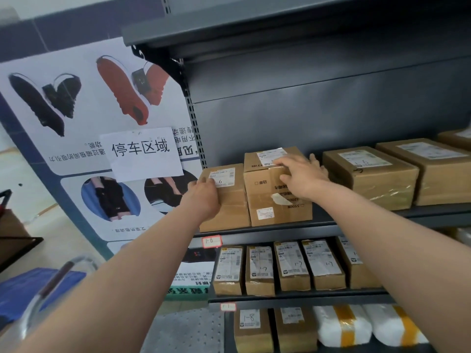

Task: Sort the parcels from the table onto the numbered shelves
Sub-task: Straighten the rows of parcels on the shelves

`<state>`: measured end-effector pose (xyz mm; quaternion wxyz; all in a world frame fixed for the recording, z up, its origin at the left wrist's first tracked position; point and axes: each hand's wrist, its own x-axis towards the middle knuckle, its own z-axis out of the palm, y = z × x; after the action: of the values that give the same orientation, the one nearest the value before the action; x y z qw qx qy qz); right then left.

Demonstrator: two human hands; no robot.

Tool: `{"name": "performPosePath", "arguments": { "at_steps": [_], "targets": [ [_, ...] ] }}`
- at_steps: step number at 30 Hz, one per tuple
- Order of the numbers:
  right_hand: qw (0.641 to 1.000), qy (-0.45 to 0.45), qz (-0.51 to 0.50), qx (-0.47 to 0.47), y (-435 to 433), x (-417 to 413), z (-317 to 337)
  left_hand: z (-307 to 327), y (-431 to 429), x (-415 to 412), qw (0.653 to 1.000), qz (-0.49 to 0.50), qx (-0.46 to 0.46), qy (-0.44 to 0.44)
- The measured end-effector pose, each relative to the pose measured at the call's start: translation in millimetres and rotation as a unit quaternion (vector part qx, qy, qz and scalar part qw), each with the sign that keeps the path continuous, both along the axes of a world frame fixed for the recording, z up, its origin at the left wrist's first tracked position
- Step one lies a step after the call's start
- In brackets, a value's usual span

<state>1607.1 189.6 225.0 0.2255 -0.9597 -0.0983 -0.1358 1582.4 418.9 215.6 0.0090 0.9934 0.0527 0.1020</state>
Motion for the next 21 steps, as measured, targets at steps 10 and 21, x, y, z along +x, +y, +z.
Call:
{"name": "performPosePath", "arguments": {
  "at_steps": [10,21],
  "targets": [
    [0.995,-0.083,-0.058,-0.025,-94.9,-27.0,-25.9,25.3,-127.3,-6.9,0.969,-0.211,-0.013,-0.128],
    [0.992,-0.014,-0.12,-0.034,-267.8,-16.5,-32.6,7.4,-277.3,32.3,0.954,-0.274,0.091,-0.075]
  ]
}}
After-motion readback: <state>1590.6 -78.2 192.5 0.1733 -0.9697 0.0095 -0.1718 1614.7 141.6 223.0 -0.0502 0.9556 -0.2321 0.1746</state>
